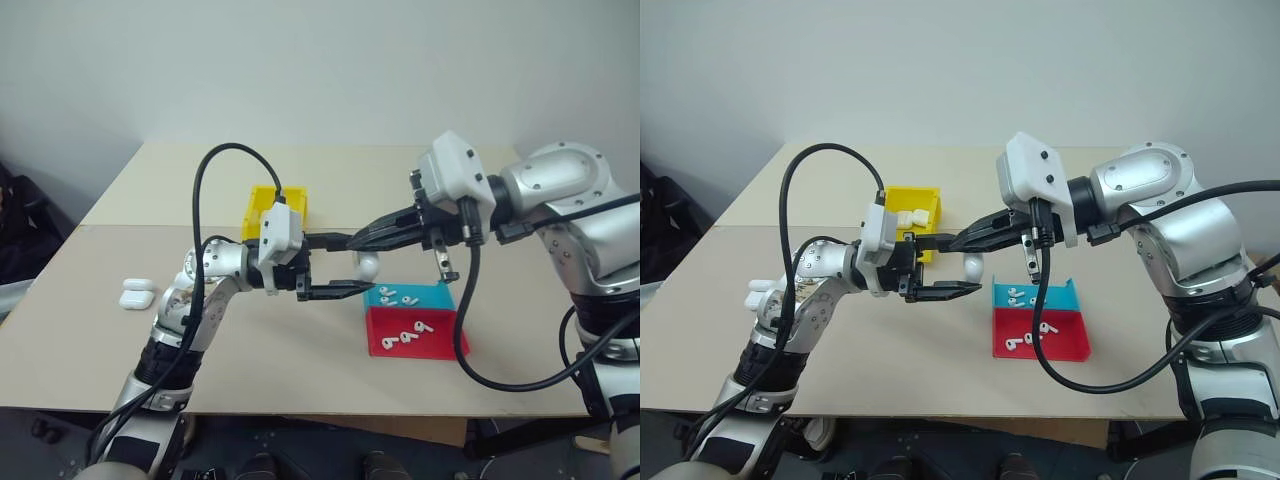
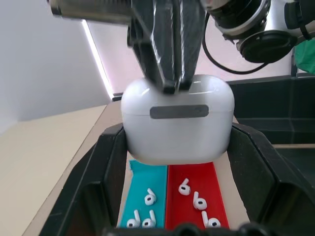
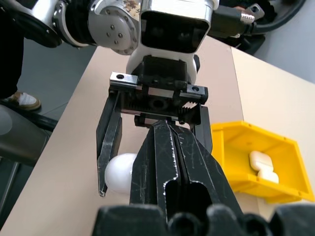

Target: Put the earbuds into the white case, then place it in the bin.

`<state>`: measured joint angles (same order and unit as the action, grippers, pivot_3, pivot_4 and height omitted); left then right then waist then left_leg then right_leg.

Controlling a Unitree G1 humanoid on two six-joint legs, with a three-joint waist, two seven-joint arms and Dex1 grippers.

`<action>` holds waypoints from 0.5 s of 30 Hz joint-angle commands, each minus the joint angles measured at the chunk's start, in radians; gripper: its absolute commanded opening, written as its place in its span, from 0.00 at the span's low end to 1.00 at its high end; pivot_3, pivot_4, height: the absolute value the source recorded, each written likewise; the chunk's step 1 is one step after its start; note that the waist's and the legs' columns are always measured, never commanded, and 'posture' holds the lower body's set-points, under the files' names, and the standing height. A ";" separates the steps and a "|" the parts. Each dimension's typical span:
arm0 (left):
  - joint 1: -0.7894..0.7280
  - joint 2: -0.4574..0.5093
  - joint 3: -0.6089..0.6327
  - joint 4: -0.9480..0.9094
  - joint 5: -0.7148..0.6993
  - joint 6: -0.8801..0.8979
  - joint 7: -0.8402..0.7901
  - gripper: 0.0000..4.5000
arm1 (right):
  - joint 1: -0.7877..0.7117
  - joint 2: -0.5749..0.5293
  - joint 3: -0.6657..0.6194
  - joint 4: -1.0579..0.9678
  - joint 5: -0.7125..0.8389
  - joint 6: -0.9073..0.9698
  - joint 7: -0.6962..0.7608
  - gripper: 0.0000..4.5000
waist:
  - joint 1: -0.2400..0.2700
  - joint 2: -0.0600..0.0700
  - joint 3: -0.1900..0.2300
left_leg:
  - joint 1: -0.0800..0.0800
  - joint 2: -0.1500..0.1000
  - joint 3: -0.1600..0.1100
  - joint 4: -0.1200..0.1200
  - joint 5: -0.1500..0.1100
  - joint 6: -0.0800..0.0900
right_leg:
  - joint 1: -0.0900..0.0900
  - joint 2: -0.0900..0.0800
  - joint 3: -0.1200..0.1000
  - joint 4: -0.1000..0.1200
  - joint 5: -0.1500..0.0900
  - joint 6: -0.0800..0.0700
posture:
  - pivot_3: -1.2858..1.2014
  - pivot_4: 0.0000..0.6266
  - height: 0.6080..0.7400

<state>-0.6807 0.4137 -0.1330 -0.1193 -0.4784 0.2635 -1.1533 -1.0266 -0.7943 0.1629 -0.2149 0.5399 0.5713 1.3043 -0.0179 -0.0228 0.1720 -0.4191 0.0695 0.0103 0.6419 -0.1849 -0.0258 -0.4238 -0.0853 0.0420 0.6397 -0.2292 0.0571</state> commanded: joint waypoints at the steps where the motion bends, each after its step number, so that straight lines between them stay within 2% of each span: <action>1: -0.003 -0.001 0.029 -0.033 -0.022 -0.022 0.005 0.62 | -0.043 0.020 -0.118 0.026 0.074 0.008 -0.021 0.00 | 0.001 0.000 0.000 | 0.000 0.000 0.000 0.000 0.000 0.000 | 0.000 0.000 0.000 0.000 0.000 0.000 | 0.52 0.24 1.00; 5: 0.011 -0.002 0.046 -0.050 -0.023 -0.026 0.031 0.62 | -0.003 0.008 -0.197 0.035 0.087 -0.015 -0.050 0.00 | 0.004 0.000 0.000 | 0.000 0.000 0.000 0.000 0.000 0.000 | 0.000 0.000 0.000 -0.001 0.001 -0.001 | 0.52 0.24 1.00; 9: 0.012 -0.008 0.087 -0.066 0.012 -0.049 0.118 0.62 | 0.083 0.024 -0.312 -0.015 0.149 0.037 -0.163 0.00 | 0.007 0.000 0.000 | -0.001 0.000 0.000 0.000 0.000 0.000 | 0.001 0.000 0.000 -0.001 0.001 -0.001 | 0.52 0.24 1.00; 13: -0.051 -0.010 0.102 -0.026 0.151 -0.006 0.345 0.62 | 0.259 0.028 -0.344 -0.118 0.133 0.081 -0.298 0.00 | 0.007 0.000 0.000 | 0.000 0.000 -0.001 0.000 0.000 0.000 | 0.002 0.000 -0.001 -0.001 0.001 -0.001 | 0.52 0.24 1.00; 15: -0.083 -0.057 0.124 0.044 0.249 0.010 0.543 0.62 | 0.363 0.037 -0.359 -0.178 0.117 0.098 -0.373 0.00 | 0.008 0.000 0.000 | 0.000 0.000 -0.001 0.001 0.000 0.000 | 0.001 0.000 0.000 0.000 0.001 0.000 | 0.52 0.24 1.00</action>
<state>-0.7354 0.3677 -0.0373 -0.1021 -0.2926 0.2670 -0.7355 -0.6752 -0.7589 -0.1576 -0.3325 0.6501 0.6573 0.9820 -0.0103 -0.0230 0.1720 -0.4187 0.0691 0.0094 0.6428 -0.1849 -0.0259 -0.4214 -0.0854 0.0417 0.6389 -0.2281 0.0574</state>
